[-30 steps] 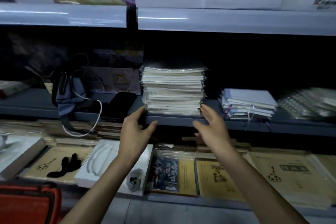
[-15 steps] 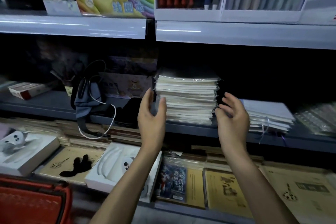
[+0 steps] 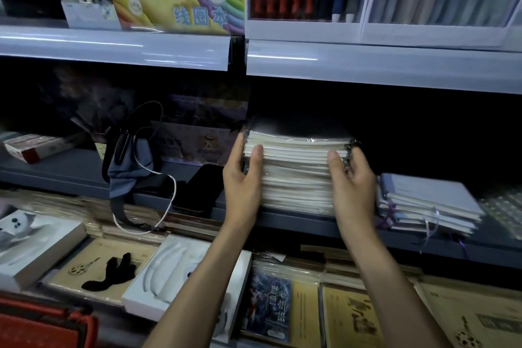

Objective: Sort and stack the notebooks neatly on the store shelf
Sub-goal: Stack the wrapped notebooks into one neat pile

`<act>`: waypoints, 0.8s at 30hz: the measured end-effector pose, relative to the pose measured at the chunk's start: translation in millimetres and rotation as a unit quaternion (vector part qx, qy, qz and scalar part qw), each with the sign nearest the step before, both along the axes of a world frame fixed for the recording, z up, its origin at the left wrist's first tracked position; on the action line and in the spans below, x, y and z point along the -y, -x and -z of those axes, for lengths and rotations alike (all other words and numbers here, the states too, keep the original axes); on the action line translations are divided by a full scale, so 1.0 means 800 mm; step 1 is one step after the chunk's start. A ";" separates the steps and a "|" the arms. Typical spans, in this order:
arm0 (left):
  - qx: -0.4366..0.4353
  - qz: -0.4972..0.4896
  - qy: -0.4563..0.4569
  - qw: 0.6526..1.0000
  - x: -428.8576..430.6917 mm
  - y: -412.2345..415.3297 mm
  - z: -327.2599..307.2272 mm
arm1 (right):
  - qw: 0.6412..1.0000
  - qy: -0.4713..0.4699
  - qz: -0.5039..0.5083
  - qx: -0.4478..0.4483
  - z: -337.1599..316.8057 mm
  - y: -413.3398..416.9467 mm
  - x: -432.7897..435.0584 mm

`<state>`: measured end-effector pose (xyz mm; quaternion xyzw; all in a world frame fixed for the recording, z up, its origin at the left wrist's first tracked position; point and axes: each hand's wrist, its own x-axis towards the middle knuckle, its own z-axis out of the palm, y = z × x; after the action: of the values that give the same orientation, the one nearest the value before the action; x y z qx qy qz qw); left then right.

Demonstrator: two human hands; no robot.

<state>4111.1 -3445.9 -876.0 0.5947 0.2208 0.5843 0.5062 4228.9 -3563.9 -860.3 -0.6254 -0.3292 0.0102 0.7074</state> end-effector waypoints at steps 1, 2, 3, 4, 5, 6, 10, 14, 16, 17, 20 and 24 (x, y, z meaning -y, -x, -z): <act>0.009 0.003 0.001 1.000 0.000 0.000 0.000 | 1.000 -0.019 0.006 0.005 -0.001 0.001 -0.001; 0.018 0.004 0.004 1.000 0.001 0.000 0.001 | 0.999 -0.033 0.012 0.009 0.002 -0.001 -0.001; 0.026 0.003 0.007 1.000 0.002 -0.001 0.001 | 0.999 -0.044 0.011 0.012 0.001 -0.001 -0.001; 0.033 0.001 0.010 0.999 0.001 -0.002 0.001 | 0.999 -0.049 0.013 0.012 0.002 -0.001 -0.001; 0.039 0.001 0.013 0.999 0.000 -0.002 0.001 | 0.998 -0.054 0.009 0.008 0.002 -0.001 -0.002; 0.046 0.001 0.012 0.999 0.000 -0.002 0.002 | 0.998 -0.057 0.012 0.002 0.002 -0.001 -0.003; 0.067 -0.002 0.005 0.998 0.003 -0.002 0.003 | 0.998 -0.056 0.008 0.018 0.004 -0.001 0.001; 0.057 -0.022 -0.008 0.998 0.004 -0.004 0.006 | 0.998 -0.027 0.015 0.062 0.008 -0.004 0.005; 0.025 -0.031 -0.027 0.999 0.004 -0.003 0.009 | 0.997 -0.019 0.022 0.067 0.009 -0.006 0.004; 0.004 -0.030 -0.034 0.999 0.006 -0.003 0.010 | 0.998 -0.017 0.022 0.064 0.008 -0.006 0.003; -0.032 -0.022 -0.037 0.999 0.007 -0.003 0.009 | 0.998 -0.059 0.008 -0.001 0.007 -0.003 0.000; -0.030 -0.028 -0.042 0.998 -0.007 -0.004 0.002 | 0.993 -0.112 0.015 -0.034 -0.001 0.008 -0.007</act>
<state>4114.5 -3440.3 -877.7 0.6262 0.2279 0.5889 0.4573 4222.5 -3558.5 -859.8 -0.5462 -0.2949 -0.0161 0.7838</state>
